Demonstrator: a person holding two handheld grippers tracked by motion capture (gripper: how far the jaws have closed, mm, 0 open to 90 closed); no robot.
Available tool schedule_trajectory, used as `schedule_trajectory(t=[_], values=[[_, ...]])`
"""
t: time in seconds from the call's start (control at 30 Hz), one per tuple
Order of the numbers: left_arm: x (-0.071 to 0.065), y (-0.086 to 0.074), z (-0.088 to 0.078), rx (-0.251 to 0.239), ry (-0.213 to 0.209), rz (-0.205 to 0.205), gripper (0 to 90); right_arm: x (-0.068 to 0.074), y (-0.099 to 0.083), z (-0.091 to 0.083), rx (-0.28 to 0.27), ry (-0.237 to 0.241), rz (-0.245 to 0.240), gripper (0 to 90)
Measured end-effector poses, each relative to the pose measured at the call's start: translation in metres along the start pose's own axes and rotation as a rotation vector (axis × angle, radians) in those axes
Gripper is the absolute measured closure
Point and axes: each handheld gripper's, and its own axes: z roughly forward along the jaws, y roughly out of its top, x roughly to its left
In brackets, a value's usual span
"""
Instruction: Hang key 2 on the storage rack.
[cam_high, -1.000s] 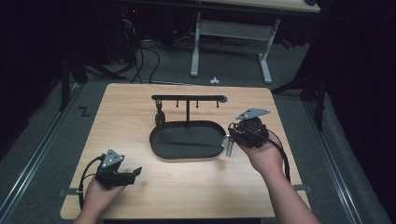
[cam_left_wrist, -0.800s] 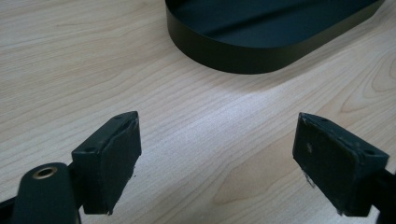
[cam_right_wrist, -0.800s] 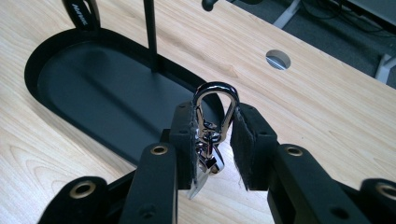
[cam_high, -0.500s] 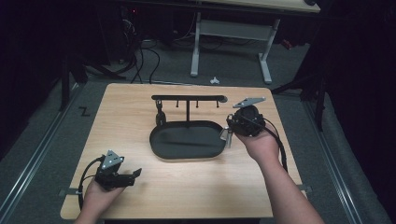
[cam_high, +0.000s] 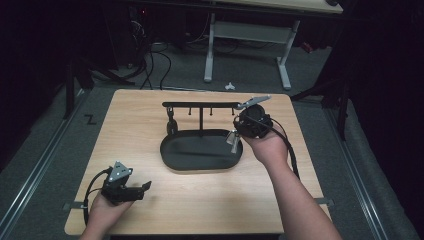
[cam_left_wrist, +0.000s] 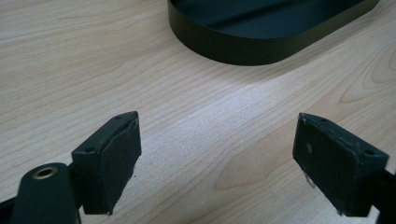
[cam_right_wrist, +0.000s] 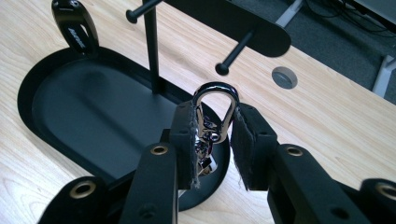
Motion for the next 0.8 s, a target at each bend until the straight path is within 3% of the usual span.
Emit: schedule_trajectory(t=[0.33, 0.8], values=[[0.001, 0.0, 0.0, -0.001, 0.004, 0.001, 16.1, -0.003, 0.005, 0.01, 0.007, 0.001, 0.018, 70.6], [0.001, -0.001, -0.002, 0.001, 0.004, 0.001, 16.1, 0.003, 0.017, 0.019, 0.021, -0.025, 0.004, 70.6]])
